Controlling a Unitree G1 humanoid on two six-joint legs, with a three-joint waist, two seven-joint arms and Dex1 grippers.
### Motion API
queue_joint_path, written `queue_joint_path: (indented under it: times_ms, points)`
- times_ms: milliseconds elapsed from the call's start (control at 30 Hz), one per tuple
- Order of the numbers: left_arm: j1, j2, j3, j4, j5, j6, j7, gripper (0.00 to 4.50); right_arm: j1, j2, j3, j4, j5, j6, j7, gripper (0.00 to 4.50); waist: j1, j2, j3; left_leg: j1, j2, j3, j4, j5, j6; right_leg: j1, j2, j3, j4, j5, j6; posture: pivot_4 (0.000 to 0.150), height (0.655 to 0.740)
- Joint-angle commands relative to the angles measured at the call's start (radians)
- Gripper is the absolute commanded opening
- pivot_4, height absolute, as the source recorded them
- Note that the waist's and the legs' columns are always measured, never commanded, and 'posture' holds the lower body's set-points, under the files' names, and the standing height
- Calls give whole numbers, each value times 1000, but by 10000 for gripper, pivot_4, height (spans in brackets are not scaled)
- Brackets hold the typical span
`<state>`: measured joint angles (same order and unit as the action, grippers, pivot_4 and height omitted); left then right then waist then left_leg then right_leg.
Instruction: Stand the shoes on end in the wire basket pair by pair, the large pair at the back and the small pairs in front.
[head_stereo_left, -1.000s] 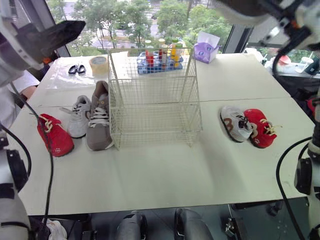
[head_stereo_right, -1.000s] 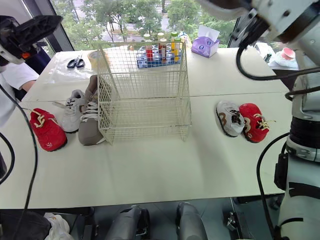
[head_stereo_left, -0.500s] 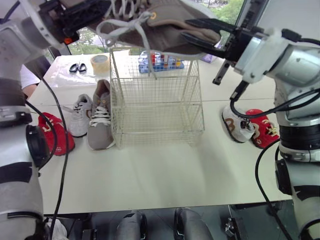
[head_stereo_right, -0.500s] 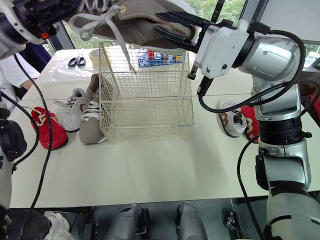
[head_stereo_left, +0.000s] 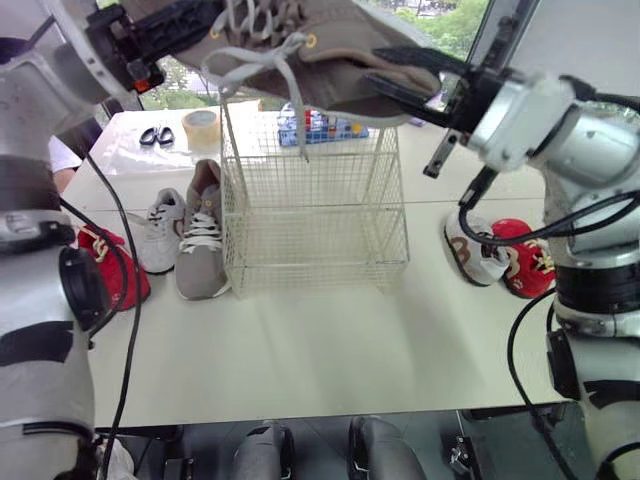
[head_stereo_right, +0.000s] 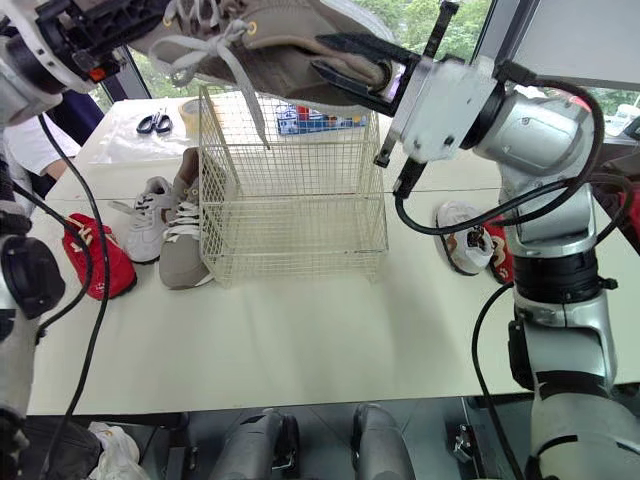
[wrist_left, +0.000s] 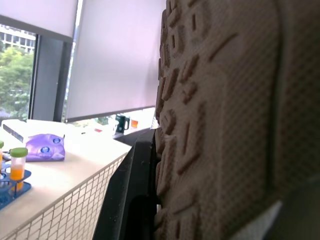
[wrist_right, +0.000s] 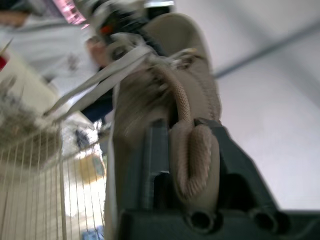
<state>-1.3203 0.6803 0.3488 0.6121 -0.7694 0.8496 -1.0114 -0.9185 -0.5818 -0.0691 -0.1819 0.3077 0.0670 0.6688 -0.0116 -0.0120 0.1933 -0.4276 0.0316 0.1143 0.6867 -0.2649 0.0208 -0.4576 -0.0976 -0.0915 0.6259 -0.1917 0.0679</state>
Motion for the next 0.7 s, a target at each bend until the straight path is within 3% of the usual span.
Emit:
queue_joint_path:
  times_ms: [33,133,200,300,400,500,700]
  points:
    - [49,-39,199,-177,-105,-44,218,7682,31,60,-166,-38,160,233,-208,31759,0,-1,0,0,0,0,1,0,0,0,0,0,1,0,0,1500,7400]
    - [180,-249,313,-471,-216,-107,514,7682,74,257,-306,-69,388,336,-458,44724,2,-1,-1,1,0,-1,0,0,0,0,0,0,2,0,0,1500,7400]
    - [234,-374,355,-608,-286,-146,661,7682,84,366,-345,-88,528,380,-547,44724,4,-1,-1,2,0,-2,0,1,-1,2,-1,1,2,0,0,1500,7400]
    - [296,-547,366,-718,-406,-195,832,7682,98,461,-313,-106,739,483,-536,44724,2,-1,-1,2,0,-3,0,1,-1,2,-1,1,2,0,0,1500,7400]
    - [381,-669,303,-789,-472,-206,926,7682,87,493,-233,-70,770,527,-473,44724,0,-1,-1,2,-1,-3,0,1,-1,2,0,1,2,0,-1,1500,7400]
    - [426,-718,263,-836,-530,-232,984,7682,73,496,-212,-40,780,524,-447,44724,2,-1,-1,2,-1,-3,0,0,0,2,0,0,2,0,-1,1500,7400]
    - [499,-722,178,-902,-609,-236,1005,7682,45,512,-182,48,765,498,-372,44724,1,-1,-1,1,-1,-3,0,-2,4,2,1,-1,1,0,0,1500,7400]
